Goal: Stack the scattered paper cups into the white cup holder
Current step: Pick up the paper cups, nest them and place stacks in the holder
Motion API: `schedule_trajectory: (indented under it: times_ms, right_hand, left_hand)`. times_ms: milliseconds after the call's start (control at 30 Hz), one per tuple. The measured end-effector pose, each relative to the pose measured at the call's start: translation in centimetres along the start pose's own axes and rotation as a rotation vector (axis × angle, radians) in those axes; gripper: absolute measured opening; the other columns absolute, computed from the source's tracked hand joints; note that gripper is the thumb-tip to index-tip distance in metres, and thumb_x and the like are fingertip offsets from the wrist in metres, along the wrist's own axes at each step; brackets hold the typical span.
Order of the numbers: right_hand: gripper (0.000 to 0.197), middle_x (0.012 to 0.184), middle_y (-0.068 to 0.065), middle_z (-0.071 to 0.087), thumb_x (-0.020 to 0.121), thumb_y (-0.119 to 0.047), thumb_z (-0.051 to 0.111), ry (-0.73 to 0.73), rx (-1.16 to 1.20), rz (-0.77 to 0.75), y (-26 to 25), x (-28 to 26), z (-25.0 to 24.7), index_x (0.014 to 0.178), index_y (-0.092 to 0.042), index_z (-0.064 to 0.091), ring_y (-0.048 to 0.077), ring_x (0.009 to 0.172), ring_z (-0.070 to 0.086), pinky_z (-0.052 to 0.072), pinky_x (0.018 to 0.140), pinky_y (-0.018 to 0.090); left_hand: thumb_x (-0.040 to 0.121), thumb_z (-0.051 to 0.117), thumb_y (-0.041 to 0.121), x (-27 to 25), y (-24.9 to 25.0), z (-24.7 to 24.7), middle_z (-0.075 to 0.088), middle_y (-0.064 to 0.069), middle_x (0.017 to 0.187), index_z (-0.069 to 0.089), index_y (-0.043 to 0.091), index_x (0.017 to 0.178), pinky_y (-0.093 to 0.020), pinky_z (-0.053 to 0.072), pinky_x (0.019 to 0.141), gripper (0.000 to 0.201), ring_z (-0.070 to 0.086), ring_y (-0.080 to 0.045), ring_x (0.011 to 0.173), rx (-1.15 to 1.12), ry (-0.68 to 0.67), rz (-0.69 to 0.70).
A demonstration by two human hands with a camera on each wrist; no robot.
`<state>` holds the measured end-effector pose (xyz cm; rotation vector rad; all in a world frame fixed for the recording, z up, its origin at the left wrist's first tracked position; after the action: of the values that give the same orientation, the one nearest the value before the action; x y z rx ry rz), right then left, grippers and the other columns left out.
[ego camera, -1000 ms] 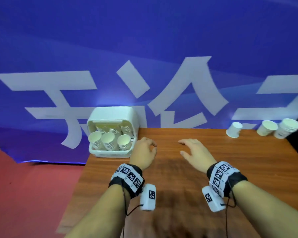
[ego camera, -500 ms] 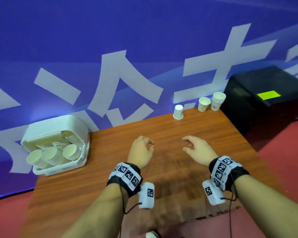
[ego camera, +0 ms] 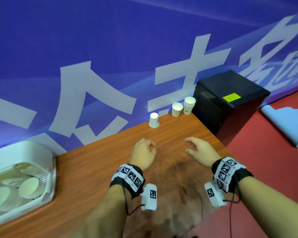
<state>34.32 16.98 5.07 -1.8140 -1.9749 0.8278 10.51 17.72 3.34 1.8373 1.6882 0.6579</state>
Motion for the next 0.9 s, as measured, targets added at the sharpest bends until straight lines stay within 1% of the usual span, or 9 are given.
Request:
schedule_trajectory:
  times_ms: [200,333,433,567,667,800,900]
  right_hand:
    - [0.039,0.114,-0.003,0.059,0.089,-0.019,0.064,0.05,0.073,0.022,1.8,3.4,-1.2,0.127,-0.022,0.057,0.01,0.1,0.056,0.041,0.087,0.022]
    - [0.039,0.114,-0.003,0.059,0.089,-0.017,0.065,0.004,0.107,0.019,3.4,6.6,-1.3,0.127,-0.021,0.057,0.011,0.099,0.056,0.04,0.087,0.022]
    - [0.039,0.115,-0.002,0.06,0.089,-0.017,0.065,-0.028,0.148,-0.001,4.7,10.0,-1.4,0.127,-0.021,0.057,0.011,0.099,0.057,0.041,0.086,0.021]
    - [0.038,0.116,-0.004,0.059,0.09,-0.017,0.064,-0.097,0.184,-0.005,7.1,14.5,-1.6,0.127,-0.022,0.057,0.008,0.099,0.058,0.042,0.085,0.021]
    - [0.037,0.116,-0.003,0.059,0.09,-0.016,0.063,-0.136,0.217,-0.011,9.3,17.8,-1.7,0.126,-0.021,0.057,0.009,0.099,0.059,0.042,0.086,0.021]
    - [0.037,0.118,-0.002,0.06,0.09,-0.014,0.063,-0.18,0.192,0.004,12.1,21.7,-1.6,0.126,-0.02,0.058,0.01,0.1,0.06,0.044,0.088,0.02]
    - [0.037,0.12,-0.001,0.059,0.09,-0.014,0.063,-0.214,0.167,-0.019,13.2,24.4,-1.5,0.126,-0.019,0.058,0.012,0.102,0.06,0.044,0.09,0.023]
  left_hand:
    - [0.09,0.058,0.02,3.5,0.2,0.6,0.057,0.003,0.112,0.067,0.02,0.108,-0.031,0.044,0.094,0.02,0.054,-0.016,0.105,0.025,0.023,0.013]
    - [0.09,0.059,0.021,5.7,0.2,2.0,0.056,0.003,0.115,0.066,0.02,0.11,-0.031,0.043,0.096,0.022,0.053,-0.017,0.107,0.031,0.015,-0.032]
    - [0.088,0.06,0.021,8.2,-0.1,2.8,0.055,0.002,0.114,0.066,0.019,0.111,-0.03,0.041,0.097,0.024,0.052,-0.019,0.107,0.052,0.037,-0.075]
    - [0.087,0.061,0.019,11.9,0.1,4.3,0.054,0.001,0.112,0.065,0.018,0.114,-0.033,0.041,0.098,0.027,0.052,-0.021,0.107,0.073,0.051,-0.146]
    - [0.087,0.061,0.019,14.6,-0.2,5.9,0.054,0.0,0.114,0.065,0.018,0.115,-0.035,0.042,0.099,0.029,0.053,-0.022,0.107,0.089,0.055,-0.201]
    - [0.086,0.063,0.019,17.1,-1.0,8.0,0.053,-0.001,0.112,0.064,0.018,0.117,-0.036,0.042,0.1,0.031,0.053,-0.025,0.106,0.091,0.043,-0.275]
    - [0.085,0.062,0.018,18.5,-1.8,8.8,0.053,-0.002,0.112,0.064,0.018,0.118,-0.038,0.043,0.099,0.033,0.054,-0.026,0.104,0.091,0.037,-0.325]
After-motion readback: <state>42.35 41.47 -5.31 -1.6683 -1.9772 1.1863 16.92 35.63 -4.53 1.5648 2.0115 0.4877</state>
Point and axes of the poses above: each hand's wrist, its own x-axis towards the middle knuckle, its own z-axis out of the palm, y = z × x, the point moved 5 cm from there along x, towards the middle knuckle
